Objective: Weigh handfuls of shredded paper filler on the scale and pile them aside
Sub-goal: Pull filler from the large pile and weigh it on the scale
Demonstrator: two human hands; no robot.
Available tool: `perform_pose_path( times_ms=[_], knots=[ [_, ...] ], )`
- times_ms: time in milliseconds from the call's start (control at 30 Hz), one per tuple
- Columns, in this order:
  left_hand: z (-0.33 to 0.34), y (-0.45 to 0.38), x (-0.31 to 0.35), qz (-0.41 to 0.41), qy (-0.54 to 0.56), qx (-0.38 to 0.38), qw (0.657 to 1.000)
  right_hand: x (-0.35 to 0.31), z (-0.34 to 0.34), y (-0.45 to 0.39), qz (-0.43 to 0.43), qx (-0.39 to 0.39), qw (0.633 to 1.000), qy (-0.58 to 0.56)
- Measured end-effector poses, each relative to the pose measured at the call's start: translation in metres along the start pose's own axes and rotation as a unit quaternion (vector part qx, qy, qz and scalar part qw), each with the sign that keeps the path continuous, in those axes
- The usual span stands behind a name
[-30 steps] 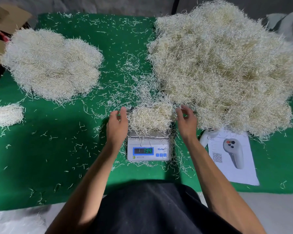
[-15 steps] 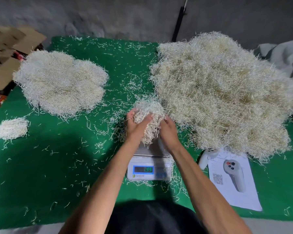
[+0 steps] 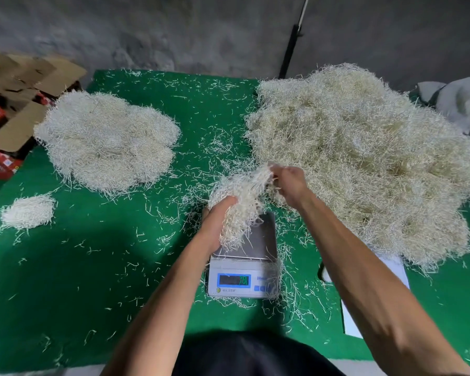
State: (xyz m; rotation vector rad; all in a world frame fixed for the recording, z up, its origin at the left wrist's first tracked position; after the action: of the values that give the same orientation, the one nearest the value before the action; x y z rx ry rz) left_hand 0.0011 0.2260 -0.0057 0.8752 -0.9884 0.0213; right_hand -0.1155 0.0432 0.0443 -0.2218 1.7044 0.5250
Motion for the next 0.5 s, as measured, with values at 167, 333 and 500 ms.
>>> perform_pose_path(
  times_ms=[167, 333, 500],
  knots=[
    [-0.04, 0.003, -0.003, -0.004, 0.063, 0.024, 0.998, -0.016, -0.05, -0.036, 0.008, 0.124, 0.982, -0.14],
    [-0.047, 0.002, -0.001, -0.014, 0.061, 0.051, 0.997, -0.005, -0.047, -0.043, 0.013, 0.016, 0.999, 0.034],
    [-0.032, 0.0, 0.005, -0.032, 0.06, 0.031, 0.997, 0.006, -0.016, -0.005, -0.092, -0.035, 0.931, 0.351]
  ],
)
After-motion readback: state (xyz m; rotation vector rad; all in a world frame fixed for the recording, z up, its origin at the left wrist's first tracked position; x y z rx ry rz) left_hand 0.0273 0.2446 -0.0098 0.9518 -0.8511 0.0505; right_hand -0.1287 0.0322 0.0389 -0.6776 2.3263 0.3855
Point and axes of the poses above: each hand's wrist, its own y-axis away from the middle knuckle, its own z-axis out of the palm, x = y × z, the point moved 2 cm from there along -y, towards the middle knuckle, and after that the axes turned 7 degrees about -z, right-handed, at the moved point
